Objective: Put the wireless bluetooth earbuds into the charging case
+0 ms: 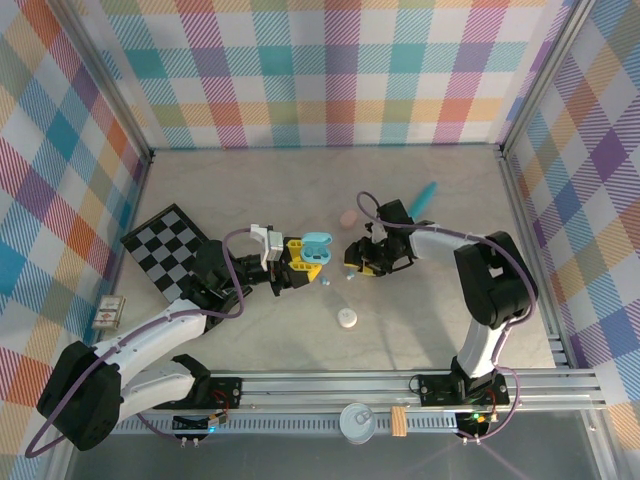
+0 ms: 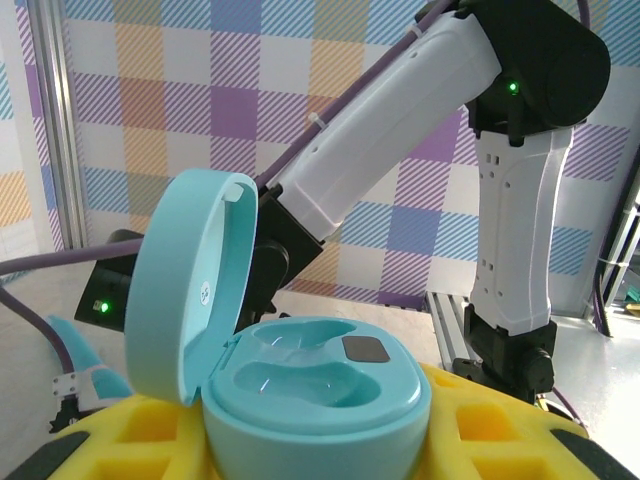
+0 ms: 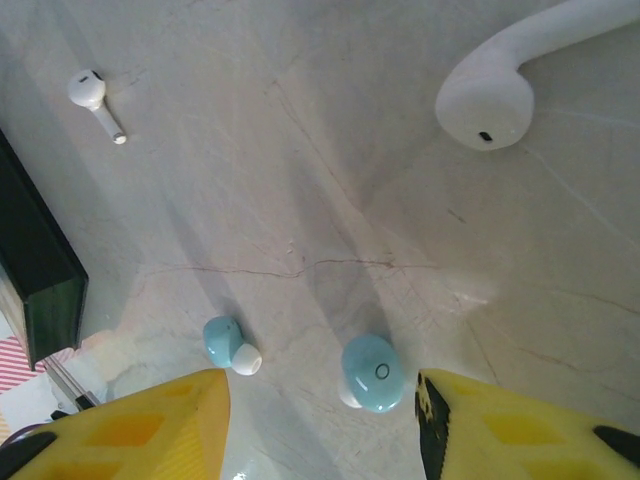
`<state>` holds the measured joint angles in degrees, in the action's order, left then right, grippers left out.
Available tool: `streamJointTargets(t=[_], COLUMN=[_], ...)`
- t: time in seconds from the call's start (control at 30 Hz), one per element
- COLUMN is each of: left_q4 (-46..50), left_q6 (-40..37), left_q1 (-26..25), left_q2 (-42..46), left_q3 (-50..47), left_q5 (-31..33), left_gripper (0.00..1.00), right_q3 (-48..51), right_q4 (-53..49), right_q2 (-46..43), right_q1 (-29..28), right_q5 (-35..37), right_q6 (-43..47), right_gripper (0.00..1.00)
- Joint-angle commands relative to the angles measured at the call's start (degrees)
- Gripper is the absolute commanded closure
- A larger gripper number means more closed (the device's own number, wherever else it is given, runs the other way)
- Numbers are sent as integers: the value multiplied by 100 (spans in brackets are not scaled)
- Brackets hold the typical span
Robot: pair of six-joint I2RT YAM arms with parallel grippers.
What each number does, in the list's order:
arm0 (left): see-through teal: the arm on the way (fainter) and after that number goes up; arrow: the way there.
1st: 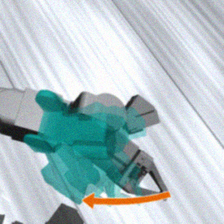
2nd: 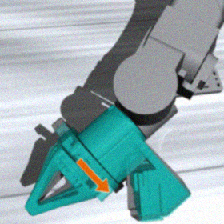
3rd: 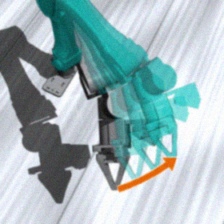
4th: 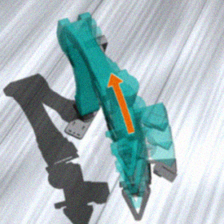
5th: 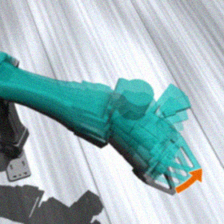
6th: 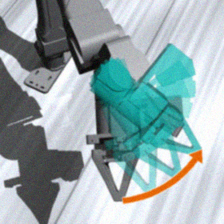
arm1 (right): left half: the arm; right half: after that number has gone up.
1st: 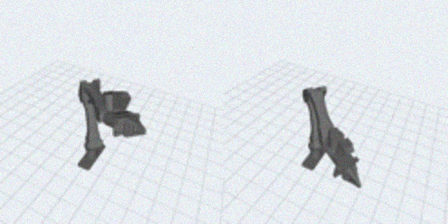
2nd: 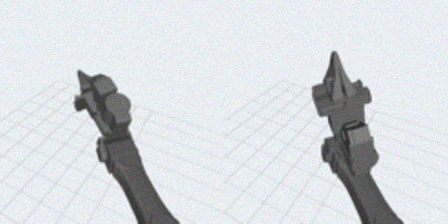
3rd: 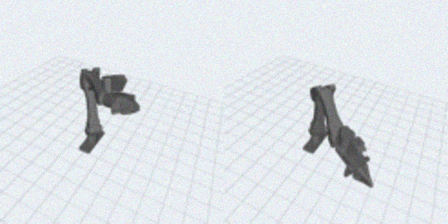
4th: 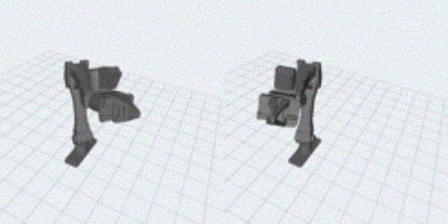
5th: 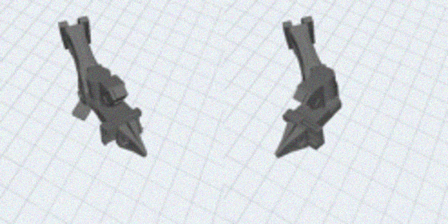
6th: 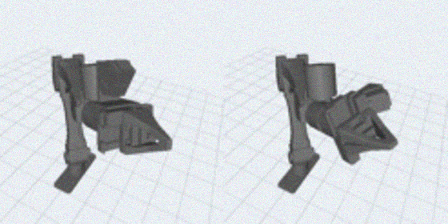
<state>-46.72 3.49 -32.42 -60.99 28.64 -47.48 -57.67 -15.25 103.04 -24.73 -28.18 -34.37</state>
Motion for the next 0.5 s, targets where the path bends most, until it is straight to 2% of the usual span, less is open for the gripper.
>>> streamJointTargets(t=[0.0, 0.47], left_q4=[-296, -285], left_q6=[30, 36], left_q1=[61, 61], left_q2=[88, 79], left_q3=[-43, -47], left_q5=[-95, -101], left_gripper=[73, 73], right_q3=[-157, -48], right_q4=[135, 353], right_q2=[157, 303], right_q1=[-14, -66], right_q5=[-204, -450], right_q6=[-69, -166], right_gripper=[49, 55])
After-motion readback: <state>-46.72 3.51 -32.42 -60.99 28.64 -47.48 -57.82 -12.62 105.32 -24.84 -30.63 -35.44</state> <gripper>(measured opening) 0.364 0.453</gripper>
